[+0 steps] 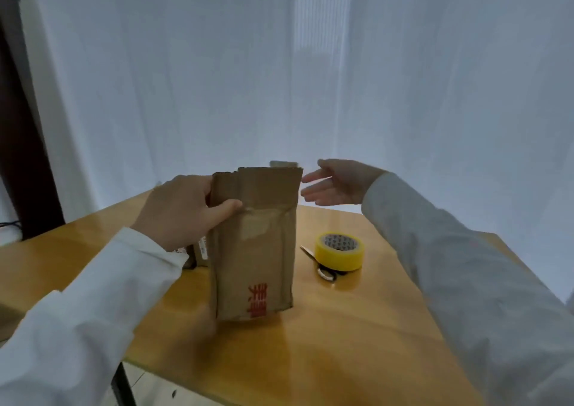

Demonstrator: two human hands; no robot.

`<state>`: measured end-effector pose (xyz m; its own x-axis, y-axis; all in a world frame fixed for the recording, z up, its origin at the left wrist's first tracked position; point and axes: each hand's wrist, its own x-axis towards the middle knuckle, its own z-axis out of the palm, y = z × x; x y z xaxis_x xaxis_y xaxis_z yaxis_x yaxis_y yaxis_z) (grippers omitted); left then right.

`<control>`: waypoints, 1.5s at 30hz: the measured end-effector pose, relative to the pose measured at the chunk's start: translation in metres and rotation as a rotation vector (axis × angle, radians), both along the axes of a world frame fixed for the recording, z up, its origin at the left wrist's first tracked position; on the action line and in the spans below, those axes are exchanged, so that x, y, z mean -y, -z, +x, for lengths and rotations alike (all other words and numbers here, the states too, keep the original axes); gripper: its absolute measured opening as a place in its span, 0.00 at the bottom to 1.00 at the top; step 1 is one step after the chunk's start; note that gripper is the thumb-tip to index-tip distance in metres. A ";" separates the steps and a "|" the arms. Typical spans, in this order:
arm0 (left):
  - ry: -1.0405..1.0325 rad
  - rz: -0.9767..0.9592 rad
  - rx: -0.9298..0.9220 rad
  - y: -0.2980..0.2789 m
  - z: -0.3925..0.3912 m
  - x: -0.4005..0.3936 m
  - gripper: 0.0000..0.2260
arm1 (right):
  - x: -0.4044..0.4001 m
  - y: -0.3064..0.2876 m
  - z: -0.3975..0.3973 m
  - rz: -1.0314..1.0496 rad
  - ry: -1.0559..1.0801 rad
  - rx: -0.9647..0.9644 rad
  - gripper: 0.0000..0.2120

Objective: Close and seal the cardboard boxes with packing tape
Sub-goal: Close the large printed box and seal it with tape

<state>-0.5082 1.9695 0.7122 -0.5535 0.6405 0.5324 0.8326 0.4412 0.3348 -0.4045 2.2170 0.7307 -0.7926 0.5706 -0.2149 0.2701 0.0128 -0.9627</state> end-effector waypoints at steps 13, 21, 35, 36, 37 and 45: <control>-0.043 0.078 -0.207 0.067 0.009 -0.042 0.15 | -0.067 0.154 0.017 0.955 -0.051 0.585 0.12; -0.141 0.257 -0.143 0.068 0.009 -0.084 0.22 | -0.073 0.114 0.082 0.676 0.063 0.118 0.06; 0.435 0.019 1.239 0.119 0.093 -0.159 0.19 | -0.043 0.103 0.142 0.406 -0.108 0.048 0.12; 0.434 0.032 1.241 0.122 0.093 -0.159 0.14 | -0.044 0.106 0.144 0.406 -0.117 0.056 0.14; 0.428 0.040 1.217 0.124 0.093 -0.159 0.10 | -0.045 0.109 0.145 0.402 -0.119 0.059 0.17; 0.342 0.067 1.059 0.134 0.096 -0.167 0.05 | -0.052 0.133 0.150 0.325 -0.124 0.069 0.22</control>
<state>-0.4125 2.1363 0.5778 -0.5484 0.8337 -0.0649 0.1864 0.1975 0.9624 -0.2545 2.2694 0.5979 -0.8501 0.5184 -0.0928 0.3114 0.3526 -0.8825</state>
